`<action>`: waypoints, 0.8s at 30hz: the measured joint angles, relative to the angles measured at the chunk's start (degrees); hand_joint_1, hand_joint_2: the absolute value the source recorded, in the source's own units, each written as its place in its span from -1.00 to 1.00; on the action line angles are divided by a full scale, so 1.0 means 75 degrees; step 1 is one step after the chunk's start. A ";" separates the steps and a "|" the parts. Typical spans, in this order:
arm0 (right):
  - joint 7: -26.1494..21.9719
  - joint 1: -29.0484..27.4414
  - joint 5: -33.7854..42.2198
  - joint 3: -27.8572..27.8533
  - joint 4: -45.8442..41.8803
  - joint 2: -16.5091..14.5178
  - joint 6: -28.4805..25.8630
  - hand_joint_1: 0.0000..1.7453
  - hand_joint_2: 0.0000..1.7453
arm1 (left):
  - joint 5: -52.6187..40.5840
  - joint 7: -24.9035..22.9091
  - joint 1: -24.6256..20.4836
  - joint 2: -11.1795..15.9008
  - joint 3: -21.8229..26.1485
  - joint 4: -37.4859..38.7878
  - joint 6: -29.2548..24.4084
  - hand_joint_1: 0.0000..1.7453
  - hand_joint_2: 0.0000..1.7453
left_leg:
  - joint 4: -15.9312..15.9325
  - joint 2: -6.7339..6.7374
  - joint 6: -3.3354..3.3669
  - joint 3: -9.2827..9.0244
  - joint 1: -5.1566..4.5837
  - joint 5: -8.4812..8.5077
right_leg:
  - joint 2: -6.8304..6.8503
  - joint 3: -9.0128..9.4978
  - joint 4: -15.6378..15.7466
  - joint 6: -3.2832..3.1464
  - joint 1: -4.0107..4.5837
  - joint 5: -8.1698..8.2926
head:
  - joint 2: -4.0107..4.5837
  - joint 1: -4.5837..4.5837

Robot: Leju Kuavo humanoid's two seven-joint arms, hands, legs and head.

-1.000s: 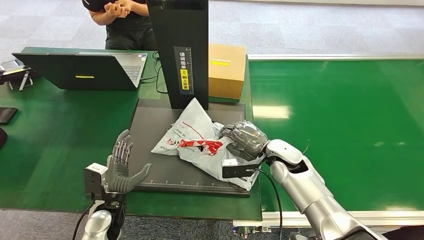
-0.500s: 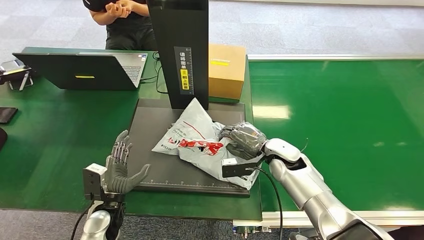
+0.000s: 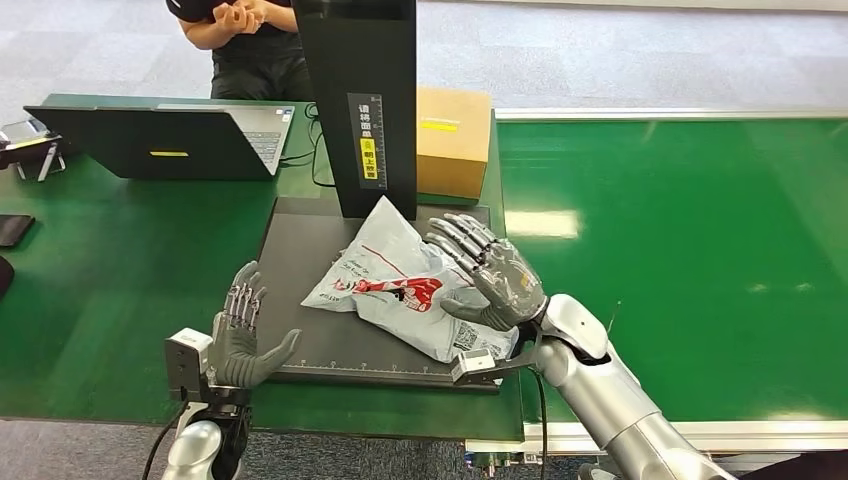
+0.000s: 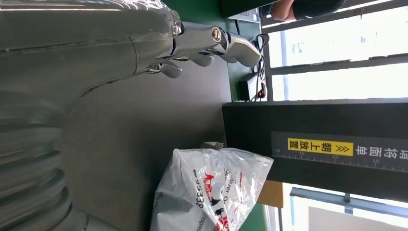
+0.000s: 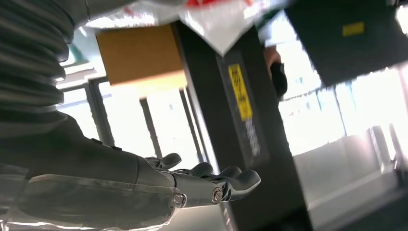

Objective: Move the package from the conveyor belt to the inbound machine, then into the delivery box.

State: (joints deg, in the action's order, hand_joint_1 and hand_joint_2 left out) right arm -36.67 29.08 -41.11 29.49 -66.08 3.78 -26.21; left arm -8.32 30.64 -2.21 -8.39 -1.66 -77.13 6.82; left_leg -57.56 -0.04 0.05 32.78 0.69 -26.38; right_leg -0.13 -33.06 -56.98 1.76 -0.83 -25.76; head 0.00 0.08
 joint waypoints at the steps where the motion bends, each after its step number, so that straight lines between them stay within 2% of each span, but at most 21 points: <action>1: -0.0018 -0.0085 0.0117 -0.0057 -0.0155 0.0000 -0.0171 -1.00 1.00 | 0.0027 0.0001 -0.0005 0.0007 -0.0023 0.0014 -0.0003 -1.00 1.00 | 0.0000 0.0000 0.0000 0.0000 0.0000 0.0000 | 0.0000 0.0000 0.0000 0.0000 0.0000 0.0000 | 0.0000 0.0000; 4: -0.0032 -0.0271 0.0302 -0.0194 -0.0534 0.0002 -0.0416 -1.00 1.00 | 0.0067 0.0003 -0.0019 0.0033 -0.0070 0.0048 -0.0011 -1.00 1.00 | 0.0000 0.0000 0.0000 -0.0001 0.0000 0.0000 | -0.0001 0.0001 0.0000 0.0000 0.0000 0.0000 | 0.0000 0.0000; 17: -0.0044 -0.0505 0.0601 -0.0372 -0.1041 0.0012 -0.0443 -1.00 1.00 | 0.0116 0.0003 -0.0035 0.0056 -0.0100 0.0111 -0.0041 -1.00 1.00 | 0.0000 0.0001 0.0000 0.0000 0.0000 0.0000 | -0.0001 0.0000 0.0000 0.0000 0.0000 0.0000 | 0.0000 -0.0001; 19: -0.0050 -0.0547 0.1302 -0.0437 -0.1120 0.0010 -0.0096 -1.00 1.00 | 0.0175 0.0003 -0.0035 0.0067 -0.0118 0.0117 -0.0103 -1.00 1.00 | 0.0000 0.0000 0.0000 0.0000 0.0000 0.0000 | -0.0001 0.0000 0.0000 0.0000 0.0000 0.0000 | 0.0000 0.0001; 24: -0.0043 -0.0694 0.3575 -0.0825 -0.1394 0.0004 0.1494 -1.00 1.00 | 0.0298 0.0024 -0.0014 0.0124 -0.0145 0.0122 -0.0282 -1.00 1.00 | 0.0000 0.0000 0.0000 0.0001 0.0000 0.0000 | 0.0001 0.0001 0.0000 0.0000 -0.0001 0.0000 | 0.0000 0.0000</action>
State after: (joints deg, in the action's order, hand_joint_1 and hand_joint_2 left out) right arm -36.99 23.88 -14.30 23.30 -76.54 3.81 -15.01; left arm -6.08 30.82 -2.32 -7.46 -2.74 -76.22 4.71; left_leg -57.56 -0.04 0.05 32.78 0.69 -26.38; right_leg -0.13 -33.05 -56.98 1.76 -0.83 -25.76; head 0.00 0.08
